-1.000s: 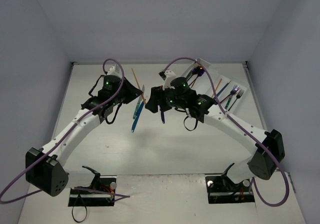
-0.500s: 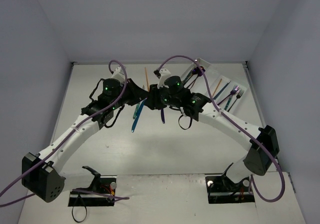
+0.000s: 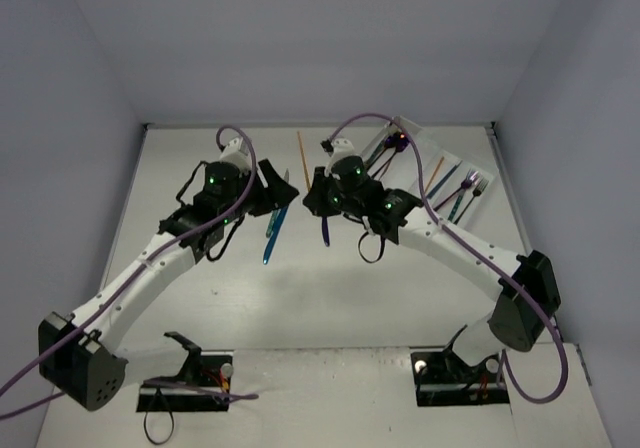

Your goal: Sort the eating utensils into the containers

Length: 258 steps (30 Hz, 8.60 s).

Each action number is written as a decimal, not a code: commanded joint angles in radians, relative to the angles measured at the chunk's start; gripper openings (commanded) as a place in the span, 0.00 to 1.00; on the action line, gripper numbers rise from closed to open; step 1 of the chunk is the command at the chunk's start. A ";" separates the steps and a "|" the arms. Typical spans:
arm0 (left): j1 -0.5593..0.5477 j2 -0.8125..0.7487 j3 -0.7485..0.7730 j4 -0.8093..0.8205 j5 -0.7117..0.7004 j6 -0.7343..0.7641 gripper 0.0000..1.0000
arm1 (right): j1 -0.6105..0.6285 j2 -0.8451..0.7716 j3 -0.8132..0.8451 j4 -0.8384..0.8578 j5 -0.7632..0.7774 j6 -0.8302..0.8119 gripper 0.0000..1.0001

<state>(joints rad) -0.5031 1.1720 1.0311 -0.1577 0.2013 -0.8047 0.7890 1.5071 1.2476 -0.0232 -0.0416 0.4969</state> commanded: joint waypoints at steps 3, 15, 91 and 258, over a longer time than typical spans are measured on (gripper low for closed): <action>0.000 -0.135 0.026 -0.290 -0.363 0.222 0.66 | -0.224 -0.028 -0.079 -0.039 0.209 0.056 0.00; 0.011 -0.394 -0.071 -0.568 -0.569 0.337 0.86 | -0.602 0.294 0.104 -0.109 0.341 0.068 0.00; 0.015 -0.344 -0.026 -0.641 -0.480 0.343 0.88 | -0.162 0.477 0.460 -0.259 0.325 -0.053 0.00; -0.106 0.373 0.471 -0.076 0.210 -0.095 0.00 | -0.178 -0.146 -0.096 0.012 -0.087 0.055 0.01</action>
<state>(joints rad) -0.5958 1.6374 1.4919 -0.2980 0.3945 -0.9023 0.6083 1.3708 1.1090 -0.0558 -0.1731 0.5529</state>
